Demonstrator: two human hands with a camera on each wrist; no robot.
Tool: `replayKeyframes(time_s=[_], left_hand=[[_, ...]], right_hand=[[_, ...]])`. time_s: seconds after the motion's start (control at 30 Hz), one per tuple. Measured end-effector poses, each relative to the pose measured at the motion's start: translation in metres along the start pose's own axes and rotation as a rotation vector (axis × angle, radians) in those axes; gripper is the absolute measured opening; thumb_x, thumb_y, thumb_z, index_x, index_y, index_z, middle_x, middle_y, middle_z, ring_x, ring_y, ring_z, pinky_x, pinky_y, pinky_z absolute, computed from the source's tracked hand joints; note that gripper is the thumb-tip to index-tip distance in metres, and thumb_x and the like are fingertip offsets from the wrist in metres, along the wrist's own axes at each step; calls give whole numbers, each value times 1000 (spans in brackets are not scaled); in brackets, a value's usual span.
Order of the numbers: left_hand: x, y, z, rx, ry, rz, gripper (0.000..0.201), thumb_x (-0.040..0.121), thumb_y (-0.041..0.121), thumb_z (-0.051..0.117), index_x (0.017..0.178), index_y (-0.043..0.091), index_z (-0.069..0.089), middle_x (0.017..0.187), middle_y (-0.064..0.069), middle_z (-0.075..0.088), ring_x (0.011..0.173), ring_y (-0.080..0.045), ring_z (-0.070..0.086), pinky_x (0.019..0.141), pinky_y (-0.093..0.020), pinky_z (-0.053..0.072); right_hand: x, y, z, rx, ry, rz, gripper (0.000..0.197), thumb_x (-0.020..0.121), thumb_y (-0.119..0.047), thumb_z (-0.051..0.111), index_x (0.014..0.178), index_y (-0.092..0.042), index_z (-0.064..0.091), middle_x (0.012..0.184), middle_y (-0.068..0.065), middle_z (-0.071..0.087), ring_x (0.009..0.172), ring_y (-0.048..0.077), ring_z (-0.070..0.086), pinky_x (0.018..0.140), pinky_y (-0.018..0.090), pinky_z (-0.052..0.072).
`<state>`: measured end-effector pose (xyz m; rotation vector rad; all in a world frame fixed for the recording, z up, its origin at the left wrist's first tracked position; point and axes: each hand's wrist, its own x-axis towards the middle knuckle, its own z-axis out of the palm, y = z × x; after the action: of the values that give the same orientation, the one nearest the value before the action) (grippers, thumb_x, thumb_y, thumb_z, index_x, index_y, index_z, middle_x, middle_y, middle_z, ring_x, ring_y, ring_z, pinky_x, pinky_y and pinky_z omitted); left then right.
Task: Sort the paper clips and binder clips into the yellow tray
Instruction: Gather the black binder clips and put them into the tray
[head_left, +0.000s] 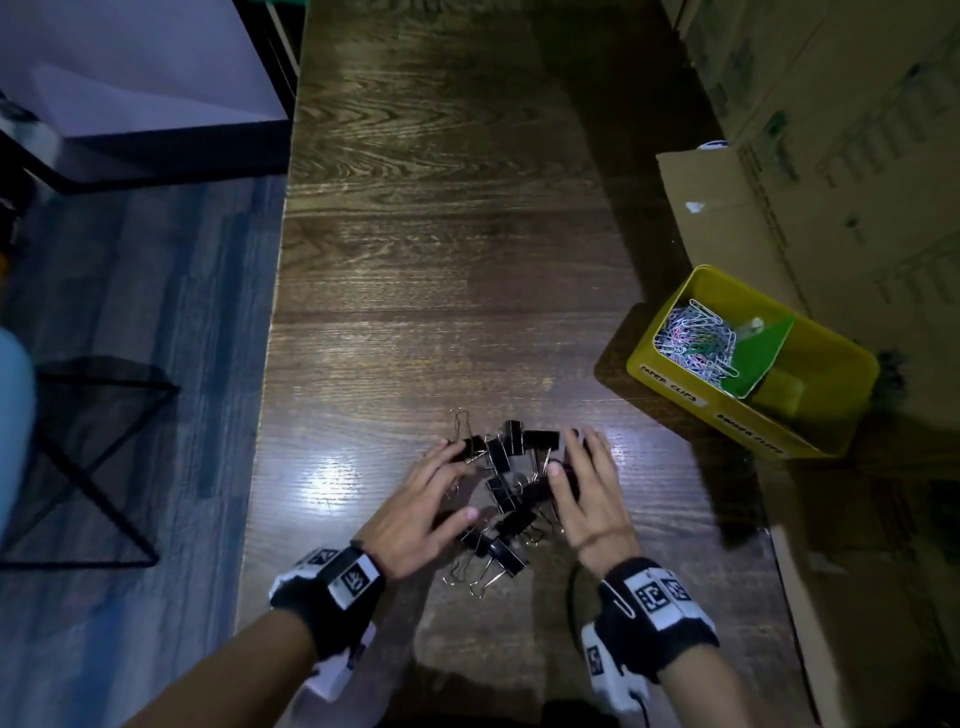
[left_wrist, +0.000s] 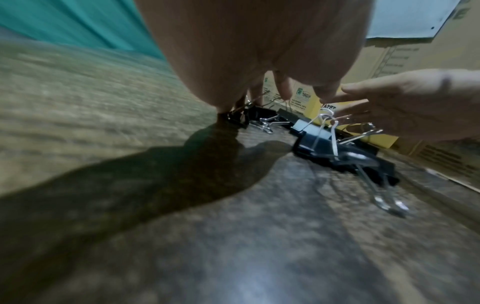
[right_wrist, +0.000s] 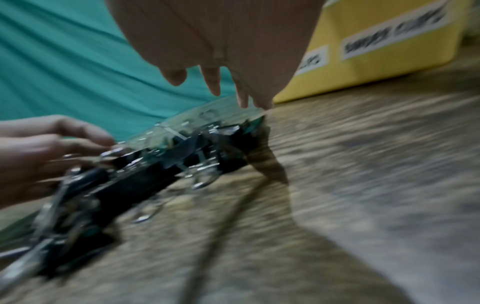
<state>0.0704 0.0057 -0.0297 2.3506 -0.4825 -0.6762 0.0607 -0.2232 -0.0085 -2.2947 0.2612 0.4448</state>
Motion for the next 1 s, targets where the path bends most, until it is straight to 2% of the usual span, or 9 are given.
replayKeyframes(time_s=[0.07, 0.17, 0.23, 0.33, 0.47, 0.63, 0.8, 0.9, 1.0], left_hand=[[-7, 6, 10, -46, -7, -26, 67, 82, 70, 32, 139, 38, 19, 153, 16, -7, 142, -8, -11, 110, -43, 7], [-7, 21, 32, 15, 19, 6, 72, 83, 64, 44, 142, 42, 9, 155, 11, -12, 141, -11, -19, 112, -43, 3], [-2, 32, 48, 86, 43, 24, 70, 85, 59, 42, 144, 35, 13, 155, 7, -11, 141, -14, -21, 116, -48, 0], [2, 45, 53, 99, 64, -3, 72, 84, 55, 45, 145, 31, 15, 155, 4, -6, 141, -18, -20, 116, -52, 2], [-15, 58, 43, 168, 141, -68, 86, 74, 67, 53, 144, 32, 19, 154, -5, 8, 141, -26, 11, 112, -51, 19], [-40, 64, 47, 128, 217, -357, 101, 57, 61, 75, 140, 28, 28, 139, -7, 28, 123, -25, 37, 101, -47, 42], [-34, 63, 59, 40, 224, -387, 78, 72, 11, 73, 138, 25, 31, 126, -9, 38, 106, -27, 53, 91, -39, 49], [-32, 64, 56, -12, 235, -363, 70, 75, 12, 71, 135, 23, 36, 119, -5, 41, 91, -26, 60, 84, -38, 52], [-31, 58, 48, -77, 213, -342, 56, 74, 15, 75, 122, 23, 48, 109, 3, 44, 76, -17, 57, 77, -32, 53]], right_hand=[[-5, 12, -8, -29, 9, -15, 60, 94, -58, 27, 146, -37, 9, 157, -9, -9, 143, 7, -16, 116, 33, -6], [-12, 29, -2, -184, -129, -80, 81, 77, -81, 11, 146, -38, 6, 152, -13, -15, 142, 11, -20, 117, 37, -8], [-17, 40, 3, -251, -176, -116, 78, 80, -77, 15, 147, -37, 7, 154, -9, -15, 142, 11, -21, 119, 42, -2], [-23, 46, -9, -218, -190, -131, 72, 89, -64, 36, 149, -32, 13, 159, -3, -2, 145, 13, -11, 120, 40, 7], [-28, 53, -38, -209, -183, -194, 72, 85, -58, 54, 146, -28, 29, 149, -1, 27, 138, 16, 22, 115, 41, 25], [-24, 58, -56, -197, -290, -203, 66, 85, -36, 65, 143, -26, 35, 137, 0, 36, 127, 17, 36, 111, 35, 32], [-22, 55, -56, -220, -257, -169, 50, 85, -12, 65, 131, -23, 49, 127, -1, 45, 119, 19, 46, 106, 32, 37], [-22, 52, -58, -255, -255, -126, 46, 86, -19, 65, 129, -21, 50, 133, 2, 48, 120, 20, 47, 105, 36, 39], [-21, 54, -60, -260, -243, -97, 46, 83, -25, 68, 127, -18, 54, 119, 5, 56, 104, 18, 54, 90, 26, 46]])
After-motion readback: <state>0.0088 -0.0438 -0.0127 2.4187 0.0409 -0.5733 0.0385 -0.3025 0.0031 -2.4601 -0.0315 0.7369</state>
